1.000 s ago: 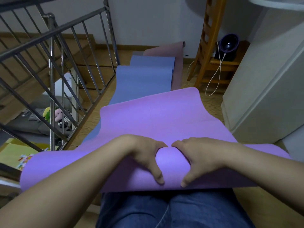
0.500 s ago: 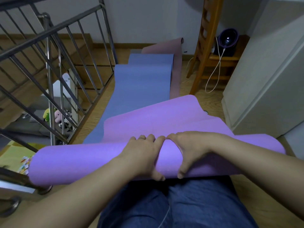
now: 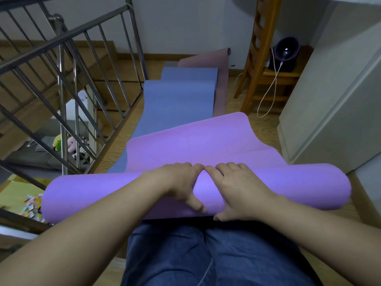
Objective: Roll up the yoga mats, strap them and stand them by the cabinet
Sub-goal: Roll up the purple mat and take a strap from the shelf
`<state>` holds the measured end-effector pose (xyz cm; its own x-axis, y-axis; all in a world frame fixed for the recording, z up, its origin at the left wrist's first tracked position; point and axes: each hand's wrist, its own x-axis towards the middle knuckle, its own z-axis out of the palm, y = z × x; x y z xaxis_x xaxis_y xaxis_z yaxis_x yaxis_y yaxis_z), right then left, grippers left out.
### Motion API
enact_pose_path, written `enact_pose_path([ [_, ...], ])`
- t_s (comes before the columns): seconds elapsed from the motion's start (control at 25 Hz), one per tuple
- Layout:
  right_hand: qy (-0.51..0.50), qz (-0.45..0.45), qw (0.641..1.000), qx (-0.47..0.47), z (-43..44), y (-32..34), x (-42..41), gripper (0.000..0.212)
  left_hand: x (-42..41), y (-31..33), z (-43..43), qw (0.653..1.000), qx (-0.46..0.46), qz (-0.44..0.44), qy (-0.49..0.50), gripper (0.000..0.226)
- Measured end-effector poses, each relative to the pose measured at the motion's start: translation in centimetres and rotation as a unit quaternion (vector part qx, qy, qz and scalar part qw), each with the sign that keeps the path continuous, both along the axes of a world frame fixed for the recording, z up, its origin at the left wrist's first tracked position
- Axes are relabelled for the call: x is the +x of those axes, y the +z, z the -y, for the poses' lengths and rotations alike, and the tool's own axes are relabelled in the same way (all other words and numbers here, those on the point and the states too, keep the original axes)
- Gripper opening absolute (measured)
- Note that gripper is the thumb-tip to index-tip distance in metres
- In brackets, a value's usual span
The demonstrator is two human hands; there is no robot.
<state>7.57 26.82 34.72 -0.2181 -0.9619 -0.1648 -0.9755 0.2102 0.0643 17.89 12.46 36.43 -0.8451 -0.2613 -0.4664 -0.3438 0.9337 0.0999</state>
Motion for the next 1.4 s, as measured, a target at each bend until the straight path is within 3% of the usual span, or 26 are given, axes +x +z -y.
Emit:
enact_pose_path([
  [0.12, 0.014, 0.022, 1.000, 0.005, 0.9, 0.6, -0.7, 0.104, 2.4, -1.6, -1.4, 0.981, -0.163, -0.093, -0.048, 0.110],
  [0.2, 0.021, 0.032, 0.999, 0.025, 1.5, 1.1, -0.8, 0.101, 3.0, -1.8, -1.2, 0.976, -0.179, -0.114, -0.051, 0.109],
  [0.36, 0.023, 0.056, 0.996, 0.063, 1.3, 3.5, -0.8, 0.099, 3.0, 0.7, -0.9, 0.983, -0.115, -0.130, -0.056, 0.101],
  [0.56, 0.013, 0.166, 0.969, 0.183, -0.4, 4.9, -0.1, 0.097, 3.8, 1.5, -2.2, 0.998, 0.061, -0.009, -0.028, 0.095],
  [0.64, -0.010, 0.192, 0.965, 0.178, -0.9, 4.6, -0.2, 0.092, 2.9, 1.3, -1.8, 0.994, 0.109, 0.020, -0.004, 0.093],
  [0.76, 0.005, 0.103, 0.989, 0.109, -2.0, 4.2, 0.9, 0.093, 1.7, 1.2, -0.7, 0.983, 0.161, 0.083, 0.021, 0.092],
  [0.84, 0.019, 0.033, 0.996, 0.083, -2.7, 3.2, 2.3, 0.108, 0.8, 1.4, 0.1, 0.974, 0.194, 0.113, 0.036, 0.092],
  [0.92, 0.009, 0.019, 0.997, 0.081, -2.7, 2.3, 2.5, 0.118, 0.5, 1.3, 0.6, 0.970, 0.208, 0.116, 0.053, 0.094],
  [1.0, -0.006, 0.056, 0.995, 0.080, -2.1, 2.3, 1.5, 0.117, 1.1, 1.2, 0.3, 0.982, 0.168, 0.061, 0.055, 0.097],
  [1.08, -0.016, 0.097, 0.990, 0.101, -1.3, 2.5, 0.5, 0.115, 2.7, 0.4, -0.9, 0.999, 0.035, -0.027, 0.017, 0.102],
  [1.2, -0.017, 0.148, 0.981, 0.126, 0.2, 2.7, -0.7, 0.113, 5.2, -1.0, -3.0, 0.985, -0.137, -0.101, -0.032, 0.114],
  [1.32, -0.016, 0.144, 0.982, 0.121, 0.6, 2.8, -0.8, 0.111, 5.6, -1.8, -3.2, 0.980, -0.154, -0.129, -0.014, 0.113],
  [1.4, 0.002, 0.073, 0.994, 0.081, -0.2, 2.0, 0.4, 0.111, 5.5, -2.0, -2.8, 0.977, -0.145, -0.156, -0.018, 0.111],
])
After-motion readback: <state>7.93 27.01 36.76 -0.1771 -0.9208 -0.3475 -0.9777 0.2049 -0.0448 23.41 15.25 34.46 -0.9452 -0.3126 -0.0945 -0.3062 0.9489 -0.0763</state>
